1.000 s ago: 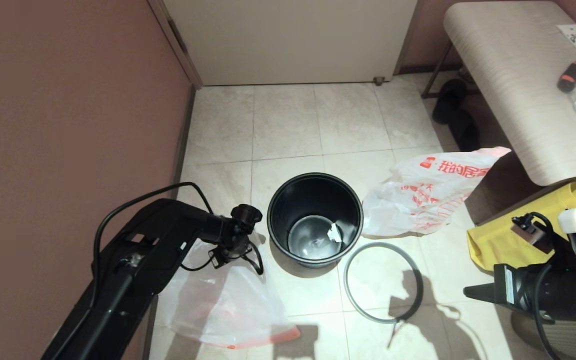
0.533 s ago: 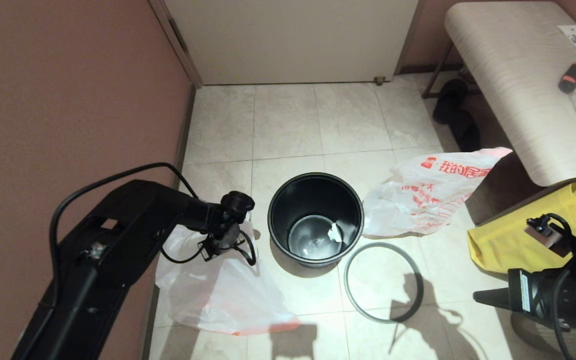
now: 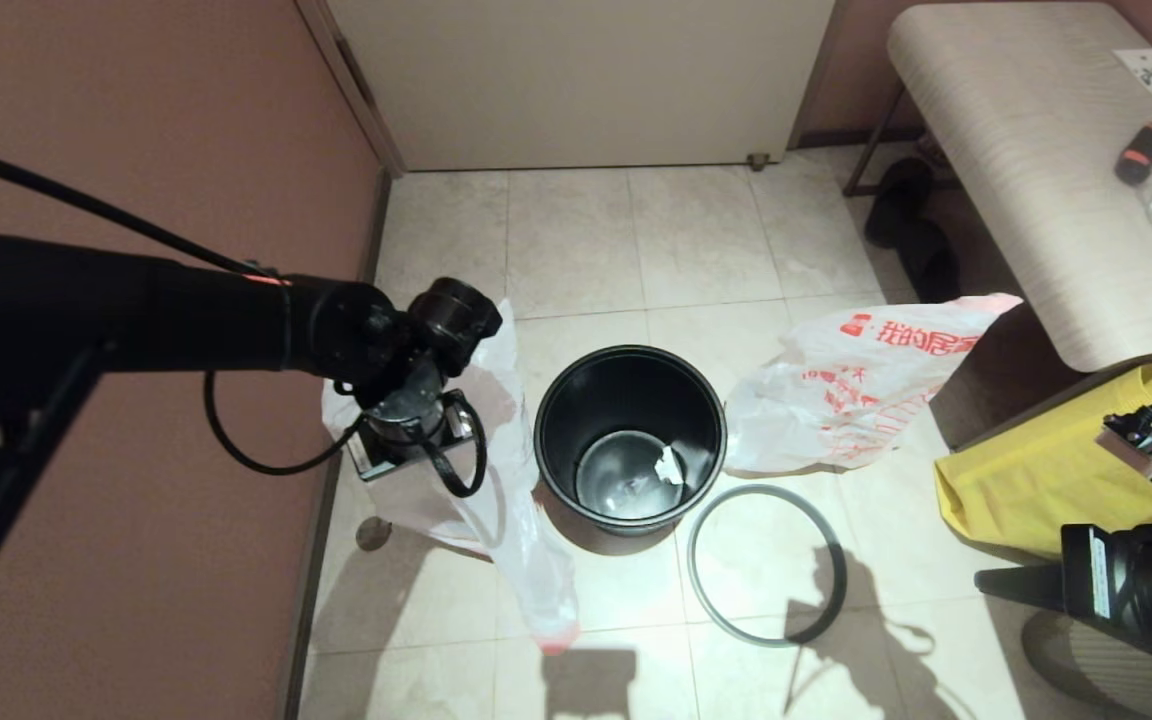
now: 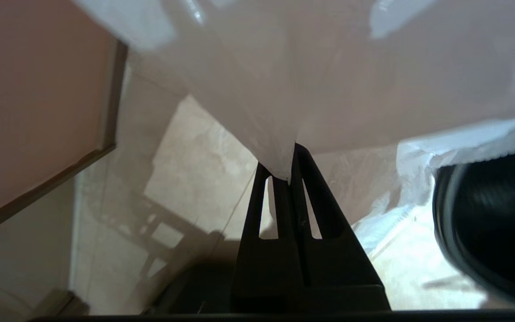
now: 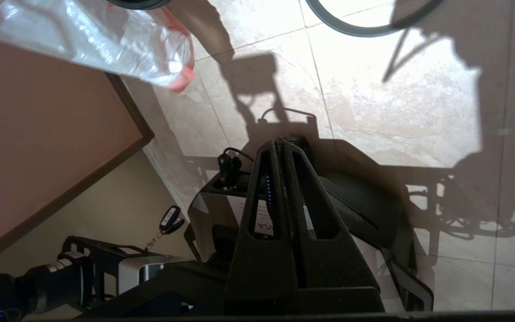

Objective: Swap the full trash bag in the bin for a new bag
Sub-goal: Put the new garbage bag on the trash can

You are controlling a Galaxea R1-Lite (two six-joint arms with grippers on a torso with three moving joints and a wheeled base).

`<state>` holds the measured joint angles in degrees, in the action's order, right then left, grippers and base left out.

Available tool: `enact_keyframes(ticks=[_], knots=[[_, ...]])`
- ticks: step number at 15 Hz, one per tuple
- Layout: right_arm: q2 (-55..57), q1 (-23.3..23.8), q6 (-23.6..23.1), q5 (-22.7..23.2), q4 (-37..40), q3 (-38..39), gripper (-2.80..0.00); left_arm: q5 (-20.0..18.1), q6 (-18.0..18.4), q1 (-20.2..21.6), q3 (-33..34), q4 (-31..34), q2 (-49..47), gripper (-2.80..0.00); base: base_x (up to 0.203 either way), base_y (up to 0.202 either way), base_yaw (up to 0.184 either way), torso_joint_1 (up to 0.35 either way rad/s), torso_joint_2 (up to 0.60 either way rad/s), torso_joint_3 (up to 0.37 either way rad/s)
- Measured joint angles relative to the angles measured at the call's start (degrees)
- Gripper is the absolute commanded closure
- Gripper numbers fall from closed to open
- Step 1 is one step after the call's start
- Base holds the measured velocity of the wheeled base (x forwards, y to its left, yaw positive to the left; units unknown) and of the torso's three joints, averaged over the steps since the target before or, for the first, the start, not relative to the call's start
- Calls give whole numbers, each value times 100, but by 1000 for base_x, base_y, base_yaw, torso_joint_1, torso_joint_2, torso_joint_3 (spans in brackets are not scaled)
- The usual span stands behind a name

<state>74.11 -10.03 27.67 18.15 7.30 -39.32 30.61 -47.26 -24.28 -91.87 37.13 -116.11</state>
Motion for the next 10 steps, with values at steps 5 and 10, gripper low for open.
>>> enact_keyframes(ticks=[5,10], knots=[[-219,-21,46,9,1026,-986,0,12,-44,-470,-562,1736,1591,0,0,0,0,0,0,0],[-104,-558,1011,296,1224,-1712,0,-676,-115,-844,-1499,2201,2351,0,0,0,0,0,0,0]])
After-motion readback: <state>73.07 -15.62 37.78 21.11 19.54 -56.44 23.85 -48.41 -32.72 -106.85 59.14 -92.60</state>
